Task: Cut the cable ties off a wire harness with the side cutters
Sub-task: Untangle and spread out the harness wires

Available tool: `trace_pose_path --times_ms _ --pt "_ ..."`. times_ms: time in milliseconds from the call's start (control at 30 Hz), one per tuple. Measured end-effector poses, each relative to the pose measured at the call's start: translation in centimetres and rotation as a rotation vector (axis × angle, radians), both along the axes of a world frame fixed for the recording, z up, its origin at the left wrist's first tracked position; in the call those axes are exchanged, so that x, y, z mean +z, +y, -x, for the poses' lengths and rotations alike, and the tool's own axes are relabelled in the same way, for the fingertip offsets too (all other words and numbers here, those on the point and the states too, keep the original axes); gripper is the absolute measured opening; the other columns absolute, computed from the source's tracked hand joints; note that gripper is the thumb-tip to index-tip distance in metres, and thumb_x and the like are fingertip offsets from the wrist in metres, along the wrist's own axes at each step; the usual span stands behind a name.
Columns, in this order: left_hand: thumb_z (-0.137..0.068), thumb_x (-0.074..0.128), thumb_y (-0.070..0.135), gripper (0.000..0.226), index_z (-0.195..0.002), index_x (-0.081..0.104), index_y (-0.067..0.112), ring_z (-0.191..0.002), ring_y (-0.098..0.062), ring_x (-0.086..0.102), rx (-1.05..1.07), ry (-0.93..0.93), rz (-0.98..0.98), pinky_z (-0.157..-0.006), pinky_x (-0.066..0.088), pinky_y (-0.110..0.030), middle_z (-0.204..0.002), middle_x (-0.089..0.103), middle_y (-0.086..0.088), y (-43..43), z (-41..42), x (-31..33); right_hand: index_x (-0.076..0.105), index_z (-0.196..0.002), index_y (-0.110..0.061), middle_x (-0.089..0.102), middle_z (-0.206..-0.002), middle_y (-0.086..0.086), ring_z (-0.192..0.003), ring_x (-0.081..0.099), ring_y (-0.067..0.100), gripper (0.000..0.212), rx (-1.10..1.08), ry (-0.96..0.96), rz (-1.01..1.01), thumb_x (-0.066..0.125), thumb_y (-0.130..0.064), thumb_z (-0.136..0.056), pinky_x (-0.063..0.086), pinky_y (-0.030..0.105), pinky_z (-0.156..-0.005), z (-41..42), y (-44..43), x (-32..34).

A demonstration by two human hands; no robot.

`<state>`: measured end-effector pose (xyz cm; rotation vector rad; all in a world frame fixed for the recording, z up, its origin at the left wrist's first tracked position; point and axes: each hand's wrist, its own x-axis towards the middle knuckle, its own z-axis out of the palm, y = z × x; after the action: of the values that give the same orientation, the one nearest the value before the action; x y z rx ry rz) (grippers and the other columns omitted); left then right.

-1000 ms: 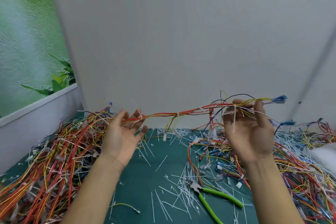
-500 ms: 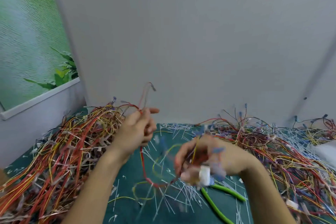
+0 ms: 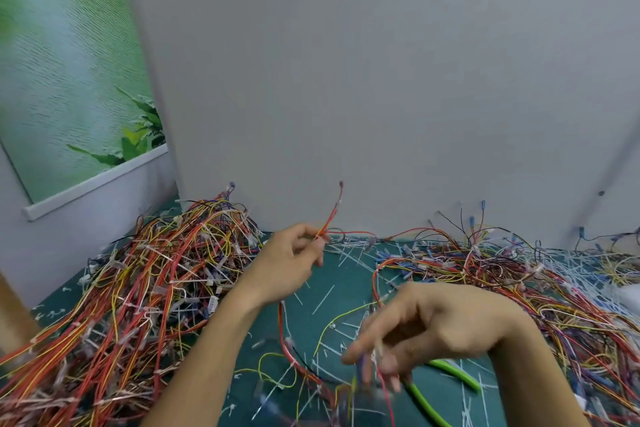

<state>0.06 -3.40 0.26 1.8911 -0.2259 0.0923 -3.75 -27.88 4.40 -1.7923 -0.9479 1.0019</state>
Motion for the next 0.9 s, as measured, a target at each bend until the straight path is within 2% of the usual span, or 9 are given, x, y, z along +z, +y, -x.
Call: trace_pose_path --times_ms 33,100,167,267,367,467,600,767,900 --pt "-0.103 0.056 0.018 0.012 -0.105 0.068 0.019 -0.054 -0.012 0.051 -0.019 -0.014 0.079 -0.052 0.043 -0.02 -0.073 0.067 0.005 -0.3 0.2 0.2 0.069 -0.127 -0.001 0.075 -0.107 0.008 -0.079 0.073 0.022 0.027 -0.03 0.008 -0.034 0.06 -0.004 -0.102 0.053 0.022 -0.062 -0.3 -0.2 -0.1" --pt "-0.101 0.059 0.012 0.014 -0.107 0.071 0.015 -0.06 -0.013 0.058 -0.049 -0.06 0.164 -0.054 0.048 -0.021 -0.079 0.072 0.002 -0.7 0.6 0.5 0.074 -0.123 -0.011 0.08 -0.1 0.008 -0.064 0.072 0.026 0.024 -0.255 -0.205 0.015 0.064 -0.017 -0.102 0.046 0.019 -0.049 -1.0 -0.2 -0.6" --pt "-0.099 0.062 0.01 0.015 -0.109 0.073 0.011 -0.067 -0.014 0.063 -0.063 -0.098 0.204 -0.059 0.052 -0.025 -0.079 0.073 0.0 -1.0 0.9 0.7 0.073 -0.122 -0.017 0.08 -0.088 0.003 -0.068 0.074 0.027 0.03 -0.508 -0.446 0.084 0.071 -0.034 -0.097 0.046 0.016 -0.053 -1.7 0.2 -1.1" --pt "-0.097 0.065 0.011 0.016 -0.11 0.074 0.01 -0.072 -0.017 0.065 -0.071 -0.126 0.241 -0.064 0.055 -0.03 -0.074 0.07 -0.003 -1.4 1.0 0.7 0.063 -0.129 -0.021 0.079 -0.093 -0.001 -0.075 0.077 0.016 0.048 -0.701 -0.398 -0.131 0.077 -0.044 -0.089 0.051 0.018 -0.056 -1.8 1.4 -1.4" --pt "-0.097 0.065 0.012 0.017 -0.111 0.075 0.012 -0.07 -0.016 0.064 -0.081 -0.149 0.212 -0.065 0.055 -0.03 -0.071 0.068 -0.003 -1.8 1.1 0.5 0.065 -0.126 -0.021 0.078 -0.097 -0.001 -0.075 0.077 0.019 0.044 -0.779 -0.38 -0.314 0.074 -0.043 -0.089 0.055 0.027 -0.054 -1.8 2.1 -1.5" --pt "-0.097 0.066 0.015 0.022 -0.118 0.074 0.014 -0.067 -0.012 0.064 -0.087 -0.164 0.181 -0.065 0.054 -0.028 -0.072 0.07 0.003 -2.2 1.3 0.4 0.072 -0.111 -0.015 0.079 -0.092 0.006 -0.077 0.077 0.025 0.017 -0.834 -0.392 -0.443 0.067 -0.024 -0.099 0.057 0.032 -0.058 -1.9 2.5 -1.6" --pt "-0.093 0.072 0.018 0.029 -0.122 0.073 0.021 -0.071 -0.01 0.064 -0.115 -0.211 0.154 -0.063 0.055 -0.026 -0.096 0.074 -0.003 -2.6 1.4 0.4 0.073 -0.11 -0.017 0.078 -0.085 0.008 -0.071 0.074 0.018 0.017 -0.844 -0.422 -0.451 0.064 -0.006 -0.1 0.057 0.027 -0.058 -2.0 2.4 -1.8" --pt "-0.099 0.064 0.027 0.013 -0.099 0.077 0.03 -0.058 -0.013 0.064 0.008 -0.307 0.055 -0.056 0.052 -0.024 -0.069 0.068 0.006 -2.9 1.4 -0.1 0.075 -0.109 -0.019 0.076 -0.084 0.002 -0.067 0.067 0.013 0.018 -0.842 -0.523 -0.344 0.065 -0.008 -0.1 0.055 0.028 -0.061 -2.4 3.0 -2.5" --pt "-0.104 0.055 0.028 0.03 -0.077 0.068 0.026 -0.056 -0.018 0.066 0.044 -0.257 0.1 -0.057 0.054 -0.025 -0.061 0.066 -0.005 -3.1 1.4 -0.2 0.075 -0.114 -0.024 0.075 -0.083 -0.008 -0.065 0.063 0.006 0.021 -0.819 -0.606 -0.281 0.065 -0.012 -0.1 0.05 0.022 -0.063 -2.5 3.1 -2.7"
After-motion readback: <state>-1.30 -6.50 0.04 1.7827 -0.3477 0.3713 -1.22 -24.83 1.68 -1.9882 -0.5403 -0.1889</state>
